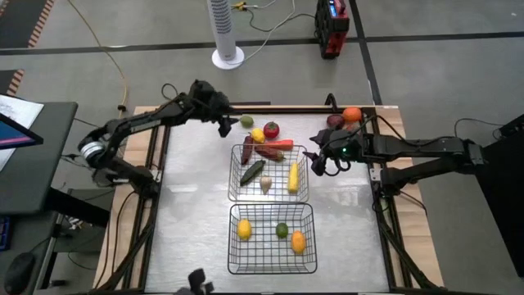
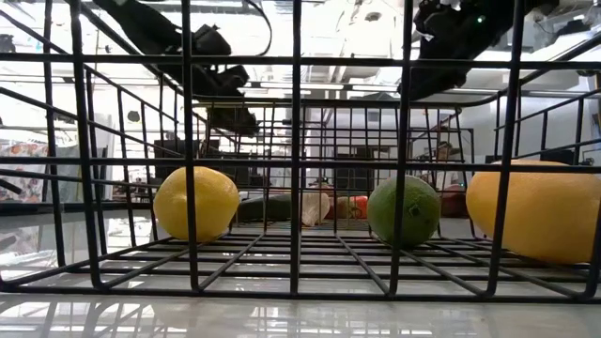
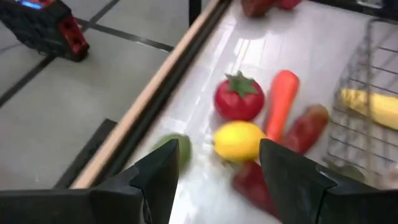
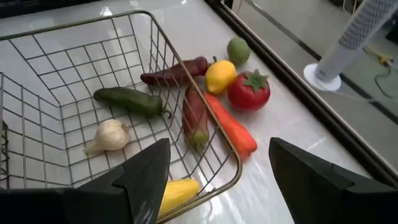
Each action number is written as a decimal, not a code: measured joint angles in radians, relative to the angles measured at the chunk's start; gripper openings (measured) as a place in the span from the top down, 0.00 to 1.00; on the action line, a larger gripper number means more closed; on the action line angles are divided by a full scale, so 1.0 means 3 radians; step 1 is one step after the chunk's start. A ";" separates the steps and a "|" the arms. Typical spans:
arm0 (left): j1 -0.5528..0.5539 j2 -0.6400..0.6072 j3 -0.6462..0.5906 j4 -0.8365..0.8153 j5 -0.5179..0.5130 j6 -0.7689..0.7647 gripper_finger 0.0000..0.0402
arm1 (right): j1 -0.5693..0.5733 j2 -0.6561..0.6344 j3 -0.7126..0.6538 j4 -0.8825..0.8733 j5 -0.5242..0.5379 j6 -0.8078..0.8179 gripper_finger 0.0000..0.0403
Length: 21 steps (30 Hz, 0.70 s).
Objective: Sort produce into baskets
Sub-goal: Put the apple into the bottom wire basket
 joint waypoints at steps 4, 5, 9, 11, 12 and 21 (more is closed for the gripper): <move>0.0124 0.0288 0.0272 0.0001 -0.0053 0.0139 0.48 | -0.0003 -0.0063 -0.0049 0.0171 0.0000 -0.0201 0.25; 0.0173 0.0362 0.0371 -0.0034 -0.0022 0.0182 0.48 | -0.0003 -0.0083 -0.0074 0.0224 0.0000 -0.0266 0.25; 0.0367 0.0713 0.0826 -0.0469 0.0329 0.0467 0.48 | -0.0012 -0.0191 -0.0201 0.0505 0.0003 -0.0466 0.25; 0.0437 0.0881 0.1008 -0.0724 0.0469 0.0816 0.48 | -0.0031 -0.0244 -0.0234 0.0611 0.0002 -0.0547 0.25; 0.0456 0.0950 0.1075 -0.0827 0.0482 0.1022 0.48 | -0.0034 -0.0265 -0.0259 0.0677 0.0003 -0.0579 0.25; 0.0476 0.1452 0.1195 -0.1014 0.0021 0.1919 0.48 | -0.0227 -0.0413 -0.0501 0.1074 -0.0002 -0.0693 0.25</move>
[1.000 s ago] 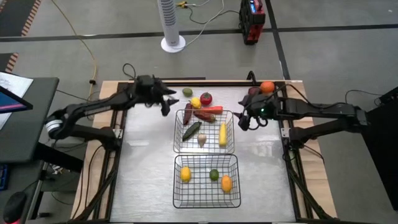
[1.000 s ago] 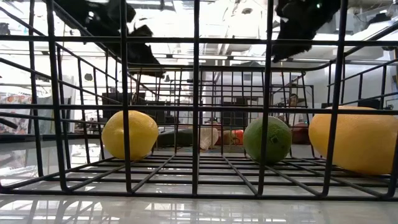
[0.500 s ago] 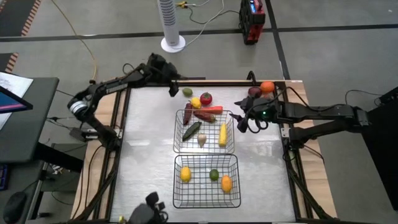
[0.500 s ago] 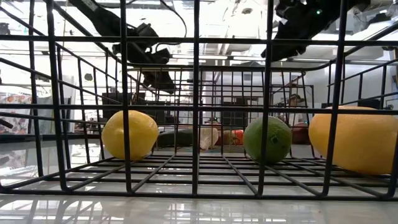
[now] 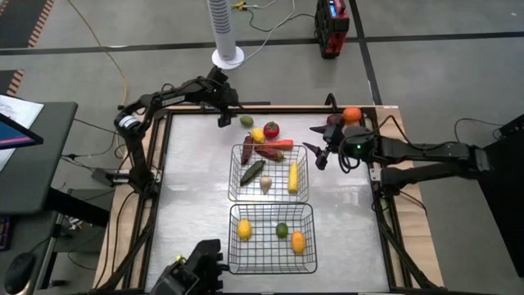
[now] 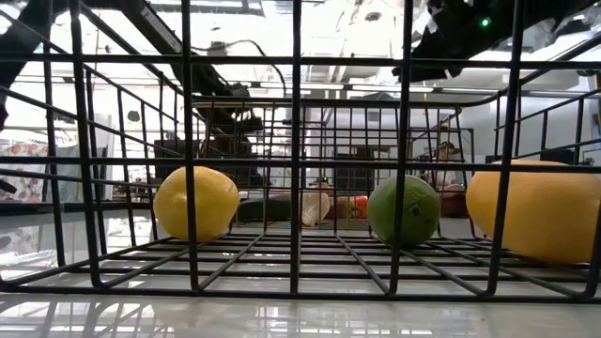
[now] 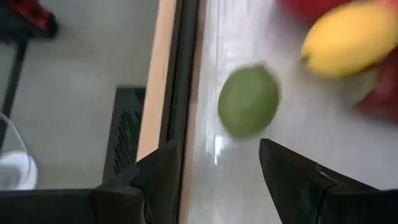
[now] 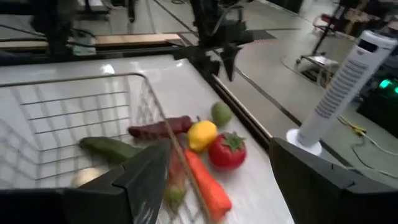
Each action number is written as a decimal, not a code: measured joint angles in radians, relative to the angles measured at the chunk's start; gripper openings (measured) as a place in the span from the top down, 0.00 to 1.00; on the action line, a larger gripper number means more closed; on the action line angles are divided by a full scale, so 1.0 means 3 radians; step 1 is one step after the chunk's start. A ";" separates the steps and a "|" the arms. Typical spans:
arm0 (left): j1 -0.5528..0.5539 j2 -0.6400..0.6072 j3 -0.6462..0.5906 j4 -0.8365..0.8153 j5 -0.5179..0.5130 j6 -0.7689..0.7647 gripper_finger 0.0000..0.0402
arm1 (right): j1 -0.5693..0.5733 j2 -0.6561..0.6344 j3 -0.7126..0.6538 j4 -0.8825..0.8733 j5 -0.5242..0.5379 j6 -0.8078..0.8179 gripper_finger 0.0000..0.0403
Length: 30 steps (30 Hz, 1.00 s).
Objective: Sort produce into baskets
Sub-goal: Put the apple into the bottom wire basket
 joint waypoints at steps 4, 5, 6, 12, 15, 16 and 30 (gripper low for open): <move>-0.0001 0.0132 0.0047 -0.0085 -0.0022 0.0011 0.48 | -0.0187 -0.0035 -0.0096 0.0065 -0.0165 0.0137 0.25; -0.0014 0.0145 0.0047 -0.0092 0.0001 0.0037 0.48 | -0.0224 -0.0036 -0.0129 0.0068 -0.0226 0.0175 0.25; -0.0029 0.0153 0.0048 -0.0093 0.0014 0.0071 0.48 | -0.0255 -0.0038 -0.0165 0.0082 -0.0285 0.0208 0.25; -0.0114 0.0160 0.0047 -0.0048 0.0077 0.0297 0.48 | -0.0307 -0.0041 -0.0278 0.0285 -0.0430 0.0271 0.25; -0.0126 0.0160 0.0047 -0.0061 0.0050 0.0274 0.48 | -0.0306 -0.0042 -0.0323 0.0320 -0.0430 0.0257 0.25; -0.0126 0.0159 0.0047 -0.0076 -0.0001 0.0242 0.48 | -0.0309 -0.0042 -0.0333 0.0315 -0.0430 0.0253 0.25; -0.0170 -0.0367 0.0044 -0.0081 -0.0269 -0.0433 0.48 | -0.1210 0.0094 -0.0245 -0.0180 -0.1034 0.0507 0.25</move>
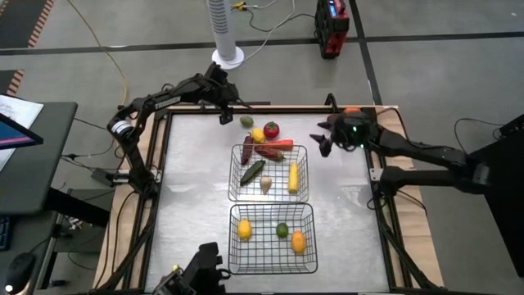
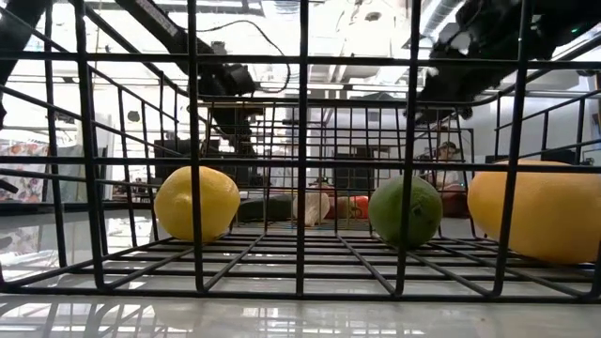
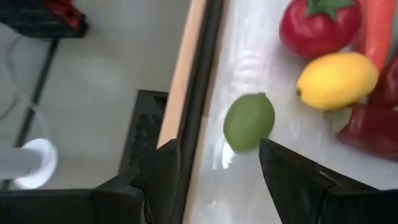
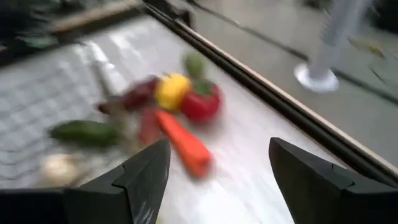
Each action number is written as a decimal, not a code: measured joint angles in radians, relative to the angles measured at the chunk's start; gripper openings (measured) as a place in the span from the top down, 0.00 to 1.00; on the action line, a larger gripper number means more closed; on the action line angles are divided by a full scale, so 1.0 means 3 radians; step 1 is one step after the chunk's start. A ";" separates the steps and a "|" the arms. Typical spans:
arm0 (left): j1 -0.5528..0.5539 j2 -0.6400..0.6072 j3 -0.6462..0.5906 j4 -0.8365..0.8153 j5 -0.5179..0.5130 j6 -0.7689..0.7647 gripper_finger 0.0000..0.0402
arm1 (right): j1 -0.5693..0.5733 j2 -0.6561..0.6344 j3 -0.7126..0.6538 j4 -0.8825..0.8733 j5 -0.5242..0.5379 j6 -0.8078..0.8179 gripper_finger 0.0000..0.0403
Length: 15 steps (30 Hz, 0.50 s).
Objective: Sort produce into baskets
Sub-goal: Put the apple into the bottom wire basket
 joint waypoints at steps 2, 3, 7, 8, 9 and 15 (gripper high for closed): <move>-0.0092 -0.0105 -0.0031 0.0020 -0.0192 -0.0073 0.48 | -0.0151 0.0112 0.0117 -0.0188 0.0001 -0.0014 0.25; -0.0147 -0.0165 -0.0064 0.0025 -0.0283 -0.0099 0.48 | -0.0211 0.0179 0.0197 -0.0328 0.0001 -0.0054 0.25; -0.0346 -0.0449 -0.0316 0.0203 -0.0475 -0.0217 0.48 | -0.0361 0.0495 0.0577 -0.0858 0.0003 -0.0279 0.25; -0.0389 -0.0544 -0.0409 0.0283 -0.0499 -0.0249 0.48 | -0.0404 0.0580 0.0684 -0.0960 0.0007 -0.0333 0.24; -0.0431 -0.0650 -0.0513 0.0363 -0.0522 -0.0285 0.48 | -0.0449 0.0665 0.0794 -0.1044 0.0013 -0.0381 0.24; -0.0736 -0.1298 -0.1193 0.1028 -0.0633 -0.0714 0.48 | -0.0643 0.1263 0.1319 -0.1510 0.0304 -0.0933 0.17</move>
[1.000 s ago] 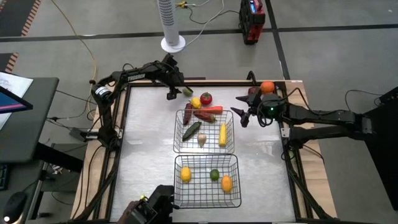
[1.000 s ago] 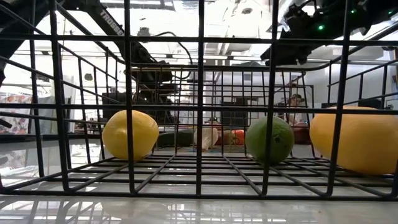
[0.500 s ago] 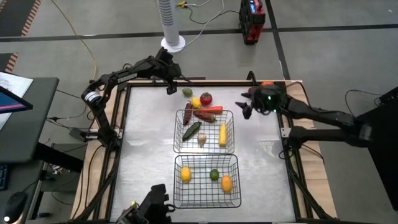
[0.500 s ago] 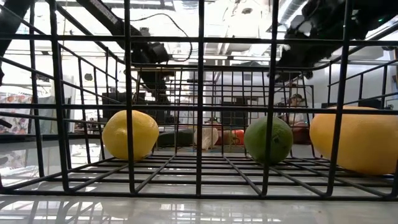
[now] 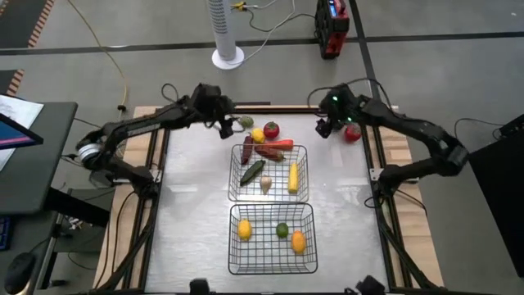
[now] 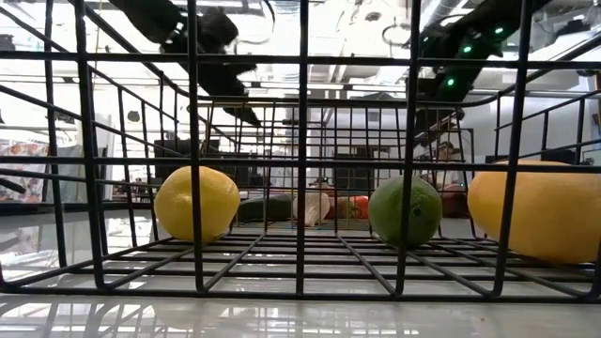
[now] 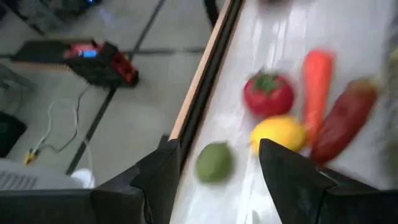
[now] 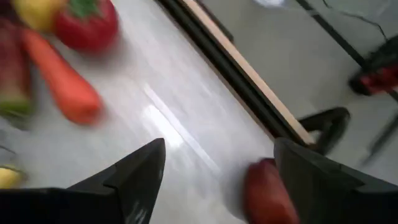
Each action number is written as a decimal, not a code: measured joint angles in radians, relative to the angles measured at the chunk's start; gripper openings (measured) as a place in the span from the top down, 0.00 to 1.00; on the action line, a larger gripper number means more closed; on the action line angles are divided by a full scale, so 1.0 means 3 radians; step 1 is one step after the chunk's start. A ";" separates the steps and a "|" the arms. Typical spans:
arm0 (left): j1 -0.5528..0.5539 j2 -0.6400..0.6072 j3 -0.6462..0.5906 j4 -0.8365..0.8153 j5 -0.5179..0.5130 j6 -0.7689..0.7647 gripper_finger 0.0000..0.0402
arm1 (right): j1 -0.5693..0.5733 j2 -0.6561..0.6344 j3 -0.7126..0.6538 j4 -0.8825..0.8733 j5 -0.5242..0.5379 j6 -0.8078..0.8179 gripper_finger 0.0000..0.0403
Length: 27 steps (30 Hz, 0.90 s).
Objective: Sort produce into baskets
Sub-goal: Put the apple into the bottom wire basket
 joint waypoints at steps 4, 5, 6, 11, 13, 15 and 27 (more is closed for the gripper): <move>-0.0259 -0.0376 -0.0319 0.0214 0.0002 -0.0309 0.48 | -0.0073 0.0422 0.0230 -0.0286 0.0328 -0.0367 0.09; -0.0330 -0.0456 -0.0386 0.0269 0.0000 -0.0377 0.48 | -0.0094 0.0526 0.0275 -0.0345 0.0411 -0.0420 0.06; -0.0400 -0.0527 -0.0439 0.0312 0.0000 -0.0442 0.48 | -0.0113 0.0632 0.0330 -0.0420 0.0478 -0.0475 0.04; -0.0745 -0.0767 -0.0522 0.0503 -0.0117 -0.0686 0.48 | -0.0220 0.1152 0.0647 -0.0996 0.0552 -0.0579 0.03; -0.0872 -0.0819 -0.0525 0.0556 -0.0179 -0.0738 0.48 | -0.0241 0.1315 0.0736 -0.1194 0.0667 -0.0640 0.02; -0.0978 -0.0848 -0.0525 0.0633 -0.0235 -0.0750 0.48 | -0.0244 0.1445 0.0805 -0.1288 0.0802 -0.0706 0.01; -0.1257 -0.0858 -0.0525 0.0393 -0.0430 -0.0810 0.48 | -0.0302 0.1833 0.1025 -0.1374 0.1169 -0.0893 0.01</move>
